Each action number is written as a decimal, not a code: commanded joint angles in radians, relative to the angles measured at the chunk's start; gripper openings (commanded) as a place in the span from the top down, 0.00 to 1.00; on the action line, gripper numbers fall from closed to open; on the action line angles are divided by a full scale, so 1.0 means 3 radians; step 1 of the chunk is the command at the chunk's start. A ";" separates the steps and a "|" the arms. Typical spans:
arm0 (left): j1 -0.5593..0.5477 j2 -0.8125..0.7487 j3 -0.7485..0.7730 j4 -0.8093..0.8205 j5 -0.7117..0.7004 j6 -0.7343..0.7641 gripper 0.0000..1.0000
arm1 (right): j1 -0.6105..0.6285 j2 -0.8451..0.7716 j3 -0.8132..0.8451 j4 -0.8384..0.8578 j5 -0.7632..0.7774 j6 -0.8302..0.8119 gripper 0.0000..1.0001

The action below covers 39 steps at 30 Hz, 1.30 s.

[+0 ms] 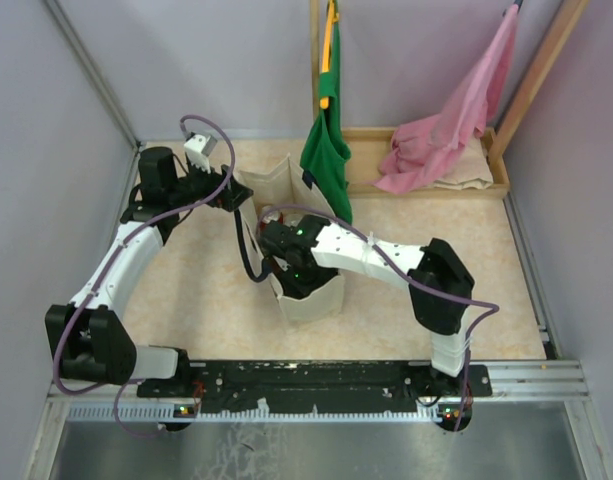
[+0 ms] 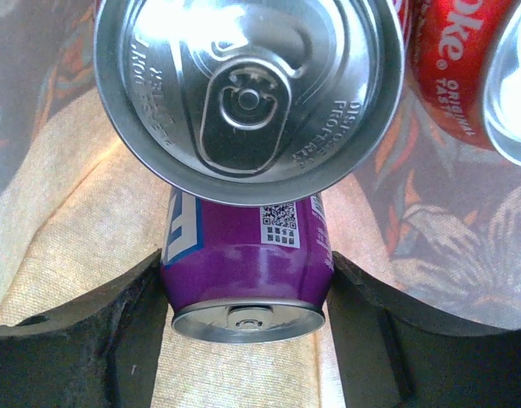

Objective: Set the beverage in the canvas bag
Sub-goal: Place the drink in the canvas bag.

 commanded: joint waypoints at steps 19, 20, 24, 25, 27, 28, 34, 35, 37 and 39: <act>-0.0009 0.0045 0.0030 0.0011 0.0011 0.0078 0.06 | 0.0054 -0.0317 0.0795 -0.0382 0.0165 -0.0259 0.18; -0.0008 0.0047 0.0034 0.0012 0.0010 0.0074 0.06 | 0.0054 -0.0324 0.0831 -0.0402 0.0184 -0.0261 0.18; -0.0012 0.0055 0.0044 0.0022 0.0013 0.0074 0.06 | 0.0054 -0.0353 0.1053 -0.0466 0.0323 -0.0255 0.18; -0.0009 0.0053 0.0044 0.0021 0.0010 0.0074 0.06 | 0.0054 -0.0362 0.1118 -0.0466 0.0371 -0.0249 0.18; -0.0010 0.0059 0.0045 0.0032 0.0009 0.0068 0.06 | 0.0051 -0.0370 0.1256 -0.0466 0.0475 -0.0230 0.18; -0.0008 0.0063 0.0050 0.0031 0.0012 0.0063 0.06 | 0.0050 -0.0366 0.1322 -0.0470 0.0534 -0.0220 0.18; -0.0011 0.0094 0.0074 0.0042 0.0016 0.0057 0.06 | 0.0049 -0.0346 0.1475 -0.0473 0.0905 -0.0155 0.18; -0.0010 0.0100 0.0080 0.0041 0.0016 0.0058 0.06 | 0.0053 -0.0339 0.1491 -0.0484 0.1002 -0.0121 0.18; -0.0009 0.0098 0.0083 0.0042 0.0016 0.0059 0.06 | 0.0049 -0.0349 0.1587 -0.0474 0.1204 -0.0050 0.18; -0.0010 0.0100 0.0086 0.0047 0.0015 0.0059 0.06 | 0.0047 -0.0438 0.1705 -0.0374 0.1491 0.0053 0.17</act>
